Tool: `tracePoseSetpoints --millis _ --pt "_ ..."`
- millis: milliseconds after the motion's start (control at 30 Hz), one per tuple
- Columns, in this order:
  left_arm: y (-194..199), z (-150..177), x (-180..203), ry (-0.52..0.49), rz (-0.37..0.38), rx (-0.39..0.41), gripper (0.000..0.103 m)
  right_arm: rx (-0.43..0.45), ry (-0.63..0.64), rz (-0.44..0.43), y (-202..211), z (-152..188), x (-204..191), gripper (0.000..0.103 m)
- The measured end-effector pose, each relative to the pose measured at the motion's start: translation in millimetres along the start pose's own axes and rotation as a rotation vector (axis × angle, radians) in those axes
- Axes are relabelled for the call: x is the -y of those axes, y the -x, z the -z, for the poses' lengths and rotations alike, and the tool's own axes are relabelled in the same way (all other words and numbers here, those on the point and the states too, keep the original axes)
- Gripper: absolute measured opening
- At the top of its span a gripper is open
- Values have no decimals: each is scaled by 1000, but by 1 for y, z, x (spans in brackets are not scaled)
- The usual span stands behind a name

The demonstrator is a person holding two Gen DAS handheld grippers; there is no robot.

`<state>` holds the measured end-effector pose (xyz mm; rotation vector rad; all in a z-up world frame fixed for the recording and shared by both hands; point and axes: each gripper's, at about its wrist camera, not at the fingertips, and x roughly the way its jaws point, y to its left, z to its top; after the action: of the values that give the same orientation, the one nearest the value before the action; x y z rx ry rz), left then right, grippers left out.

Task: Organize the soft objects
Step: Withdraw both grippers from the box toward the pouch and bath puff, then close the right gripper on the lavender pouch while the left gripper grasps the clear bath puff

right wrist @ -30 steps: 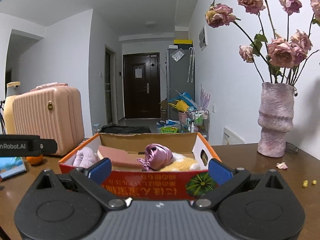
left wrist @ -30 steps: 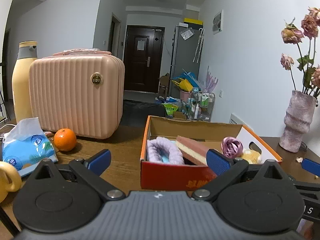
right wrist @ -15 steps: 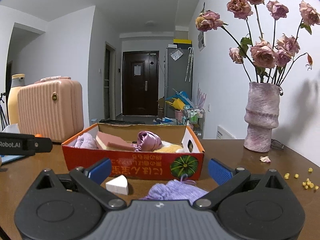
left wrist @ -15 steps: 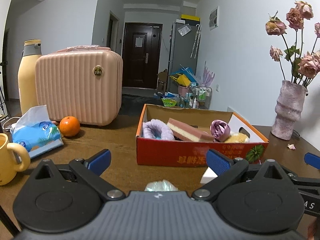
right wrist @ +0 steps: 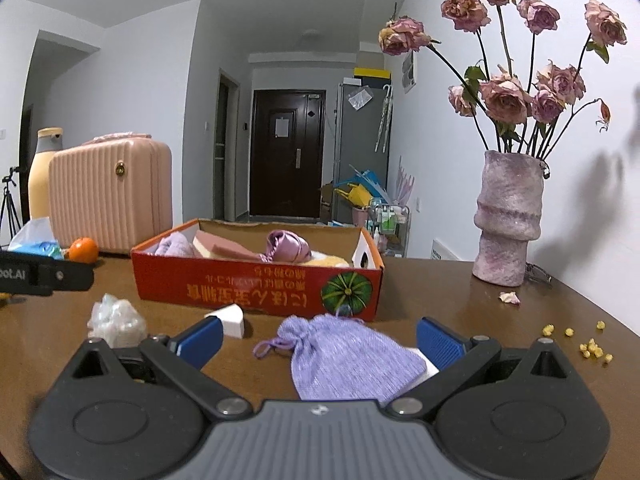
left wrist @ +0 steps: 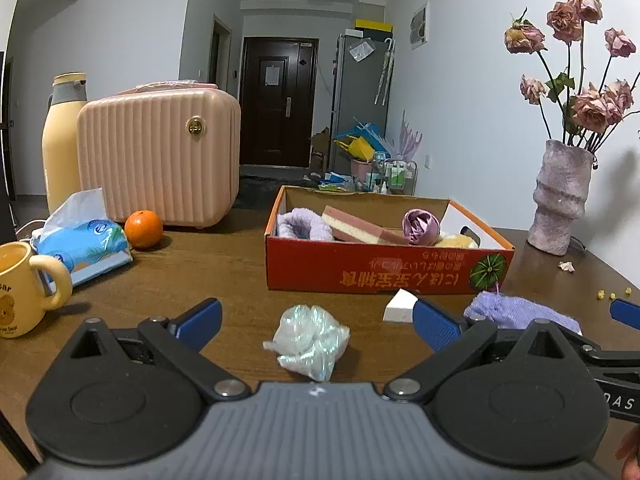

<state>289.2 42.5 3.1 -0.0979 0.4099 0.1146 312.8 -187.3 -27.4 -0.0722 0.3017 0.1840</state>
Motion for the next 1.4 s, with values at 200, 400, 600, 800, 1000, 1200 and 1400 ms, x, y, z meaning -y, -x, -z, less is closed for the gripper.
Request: tracePoseSetpoints --millis 200,400,600,800,1000,1200,1400 --pt "4 5 1 -4 6 -12 103 -20 10 5 2 4 4 103" --pt "-2 5 -3 7 10 -33 103 -47 46 6 -8 7 4 103" --pt "-10 6 -5 9 1 -50 103 -97 111 -1 -34 10 7 103" --pt "-17 6 -8 4 -14 -57 103 -160 171 -18 -67 11 6 100" --pt "-26 6 -11 0 -25 -72 103 -231 176 -64 -91 9 6 86" --pt "-32 6 -14 -1 -27 -81 103 -236 236 -90 -95 10 -3 63" --pt "-33 6 -17 1 -32 -84 103 -216 219 -99 -92 7 0 38"
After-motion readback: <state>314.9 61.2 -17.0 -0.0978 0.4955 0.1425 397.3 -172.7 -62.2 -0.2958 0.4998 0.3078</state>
